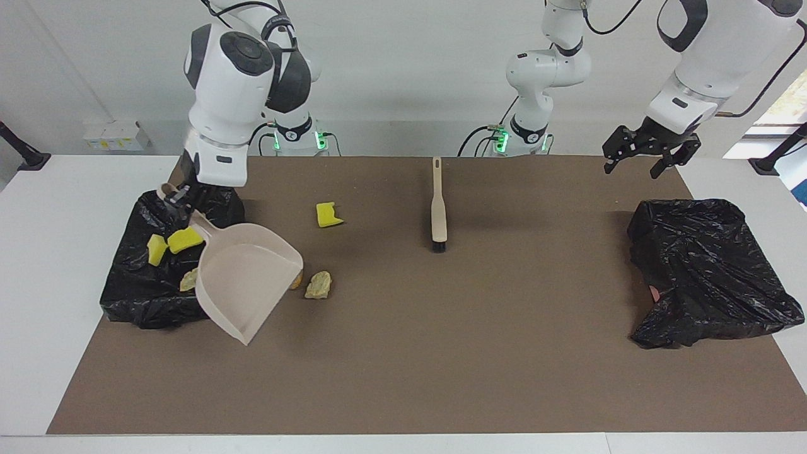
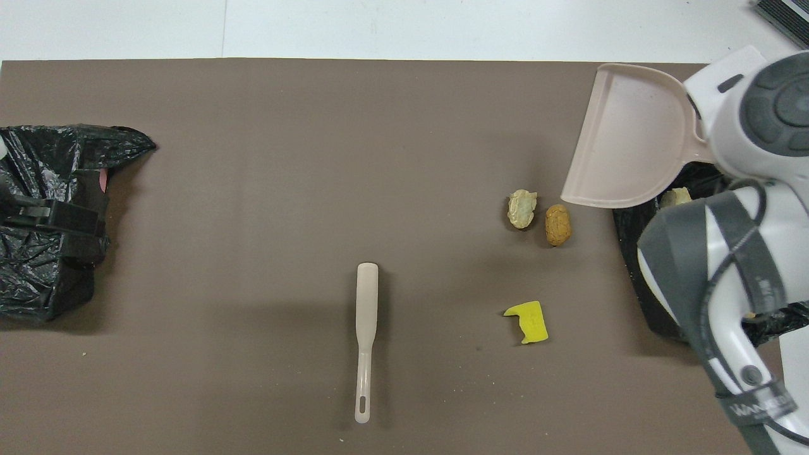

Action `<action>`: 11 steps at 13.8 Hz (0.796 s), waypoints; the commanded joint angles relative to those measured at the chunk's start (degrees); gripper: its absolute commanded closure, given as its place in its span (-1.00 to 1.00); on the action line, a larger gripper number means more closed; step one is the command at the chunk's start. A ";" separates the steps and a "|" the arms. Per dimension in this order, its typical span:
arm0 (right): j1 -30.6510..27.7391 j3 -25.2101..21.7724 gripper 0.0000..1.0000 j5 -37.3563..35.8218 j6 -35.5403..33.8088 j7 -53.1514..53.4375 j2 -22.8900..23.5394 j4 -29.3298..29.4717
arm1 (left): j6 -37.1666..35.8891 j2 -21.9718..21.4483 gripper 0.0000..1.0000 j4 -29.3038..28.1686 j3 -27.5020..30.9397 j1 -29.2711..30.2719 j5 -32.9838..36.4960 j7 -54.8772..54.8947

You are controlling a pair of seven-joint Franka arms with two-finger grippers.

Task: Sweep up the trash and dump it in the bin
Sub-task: 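Return the dustpan to the table center with the right gripper and release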

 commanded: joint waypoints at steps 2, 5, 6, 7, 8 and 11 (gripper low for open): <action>4.63 -0.18 1.00 9.04 -2.72 19.45 9.34 12.80 | -1.22 0.30 -1.00 1.01 0.26 1.21 -0.54 0.95; 10.97 -0.01 1.00 10.99 -3.35 38.89 15.67 20.19 | -1.22 0.30 -1.00 1.01 0.17 0.77 -0.54 0.95; 11.59 0.17 1.00 13.18 -3.17 43.11 17.43 21.16 | -1.22 0.30 -1.00 1.01 0.17 0.77 -0.45 0.95; 12.73 0.08 1.00 14.33 -3.08 47.16 19.19 22.74 | -1.22 0.30 -1.00 1.01 0.17 1.03 -0.54 0.95; 14.83 0.00 1.00 14.52 -3.08 51.72 21.20 24.76 | -1.22 0.30 -1.00 1.01 0.17 1.12 -0.54 0.95; 18.26 0.00 1.00 16.27 -0.72 60.88 24.99 26.88 | -1.22 0.30 -1.00 1.01 0.17 1.12 -0.54 0.95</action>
